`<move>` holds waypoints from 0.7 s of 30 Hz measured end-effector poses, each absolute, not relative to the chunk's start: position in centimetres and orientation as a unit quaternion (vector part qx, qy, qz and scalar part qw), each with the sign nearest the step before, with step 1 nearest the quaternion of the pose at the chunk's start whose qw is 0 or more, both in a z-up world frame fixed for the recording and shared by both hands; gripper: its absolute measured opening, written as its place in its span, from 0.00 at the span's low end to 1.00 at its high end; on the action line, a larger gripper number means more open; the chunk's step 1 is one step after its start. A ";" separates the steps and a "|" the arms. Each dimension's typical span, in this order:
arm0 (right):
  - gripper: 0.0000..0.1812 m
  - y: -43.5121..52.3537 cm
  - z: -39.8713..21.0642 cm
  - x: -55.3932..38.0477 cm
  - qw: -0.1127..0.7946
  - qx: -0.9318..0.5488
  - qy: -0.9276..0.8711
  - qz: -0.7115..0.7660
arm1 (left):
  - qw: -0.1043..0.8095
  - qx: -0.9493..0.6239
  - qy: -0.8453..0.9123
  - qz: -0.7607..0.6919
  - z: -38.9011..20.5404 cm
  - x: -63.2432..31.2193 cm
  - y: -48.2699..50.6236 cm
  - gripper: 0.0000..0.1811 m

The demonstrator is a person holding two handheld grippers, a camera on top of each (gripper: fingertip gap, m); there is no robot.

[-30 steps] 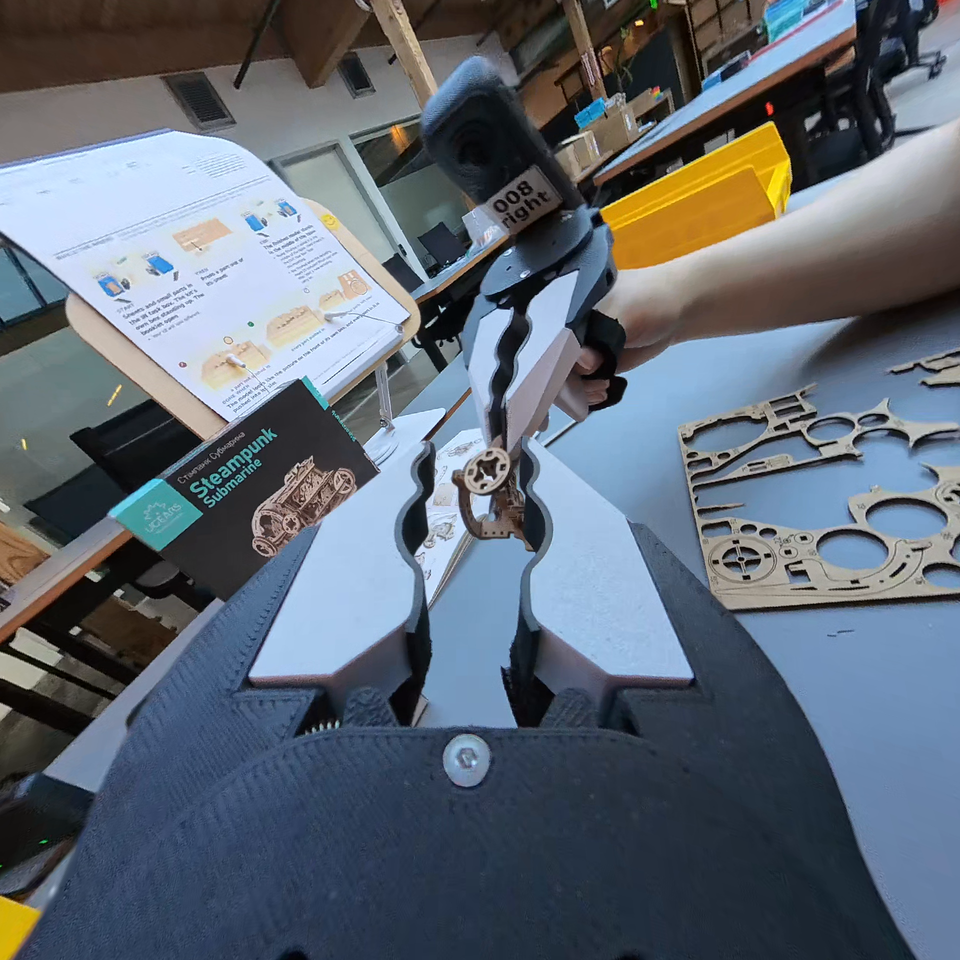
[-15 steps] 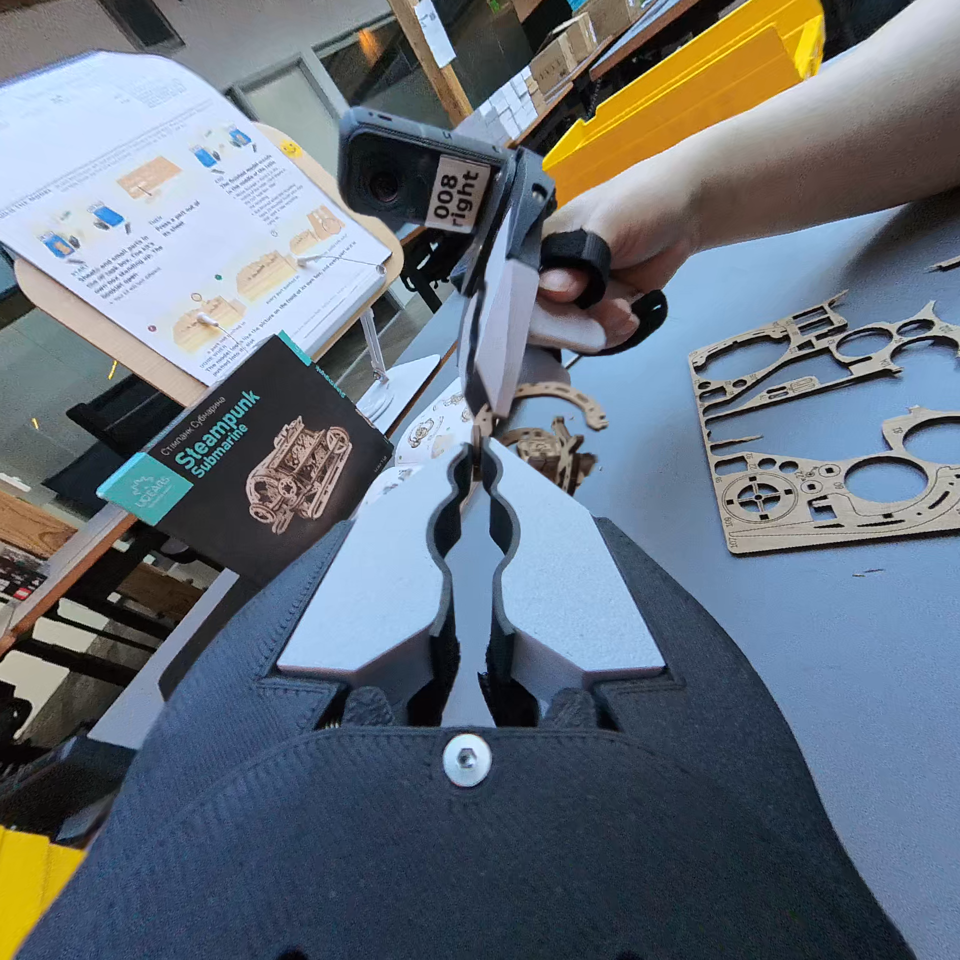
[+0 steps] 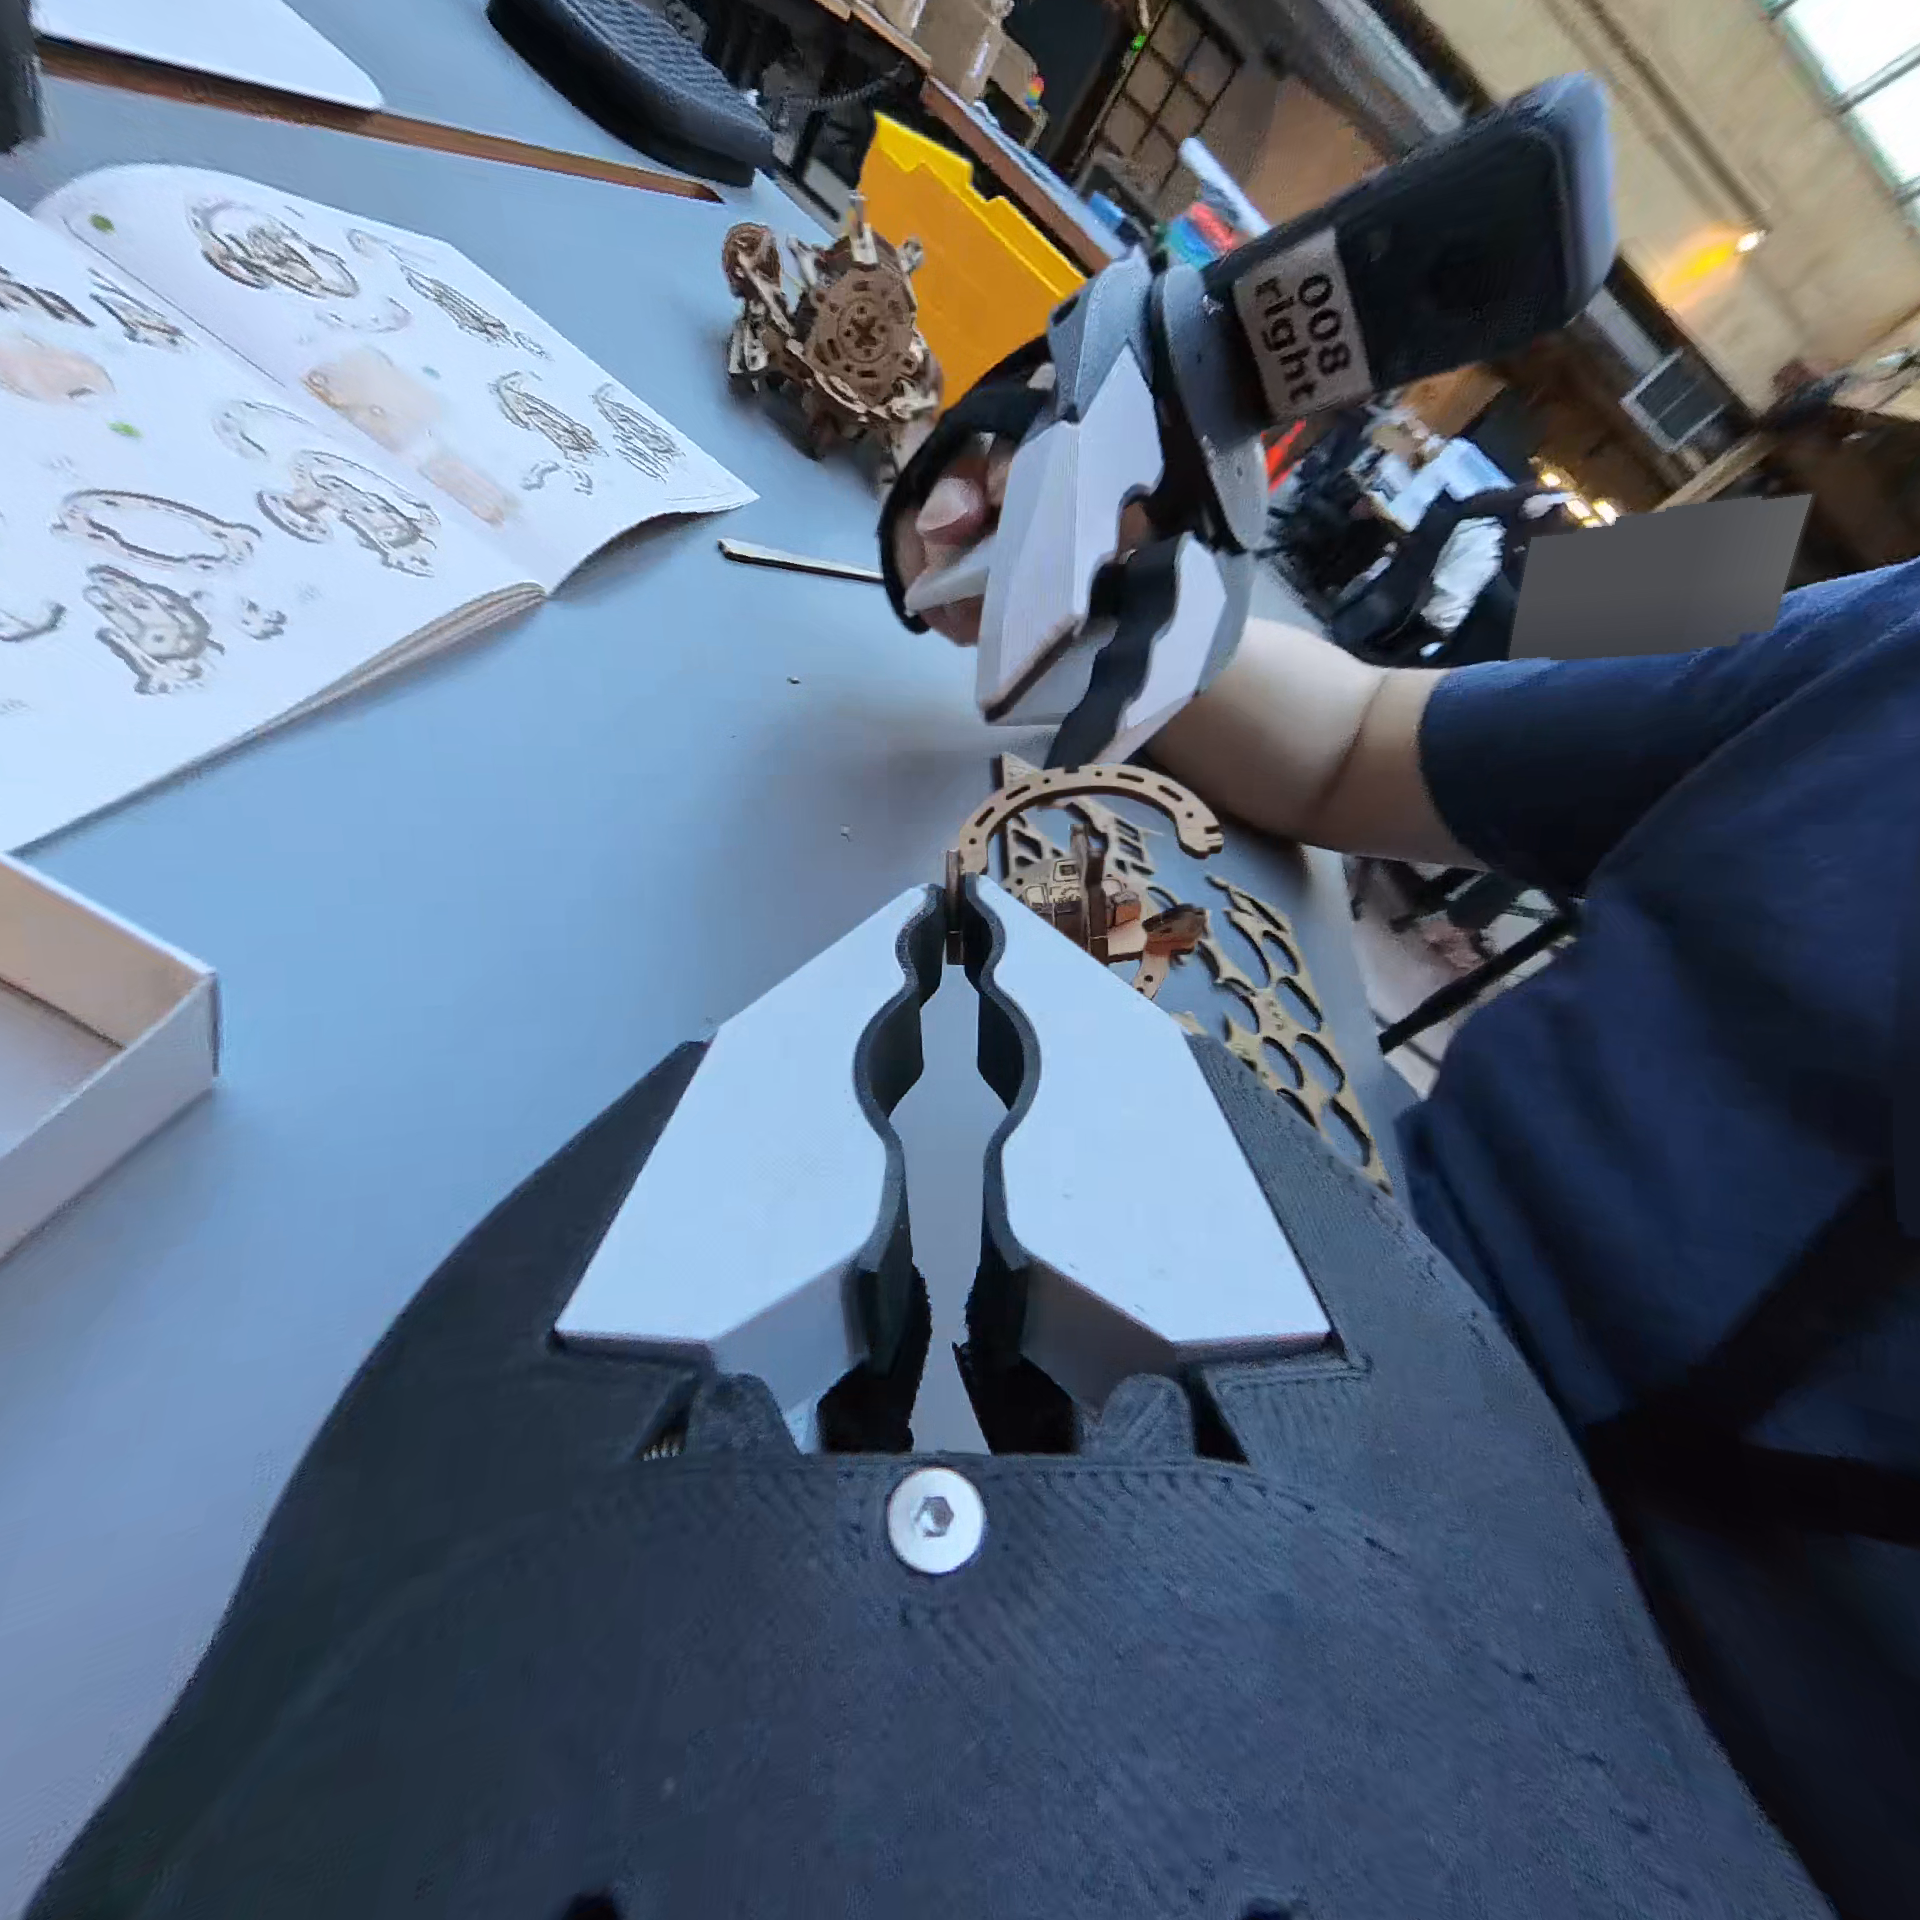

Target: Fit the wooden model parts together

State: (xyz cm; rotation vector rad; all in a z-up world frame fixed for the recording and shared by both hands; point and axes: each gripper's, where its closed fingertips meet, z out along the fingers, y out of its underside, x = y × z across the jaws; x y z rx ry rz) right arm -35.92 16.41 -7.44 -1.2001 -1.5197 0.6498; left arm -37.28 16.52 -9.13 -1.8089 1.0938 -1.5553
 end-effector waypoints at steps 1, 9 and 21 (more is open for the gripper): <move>0.10 16.2 -7.5 -36.3 0.525 -0.493 -0.638 0.273 | 0.245 -0.663 0.401 -0.582 -9.1 -37.2 16.3 0.00; 0.01 15.1 -9.1 -37.1 0.486 -0.496 -0.664 0.278 | 0.144 -0.662 0.342 -0.652 -9.4 -36.9 15.4 0.00; 0.01 18.1 -13.1 -36.4 0.316 -0.680 -0.528 0.398 | 0.257 -0.690 0.413 -0.535 -10.8 -40.2 19.4 0.12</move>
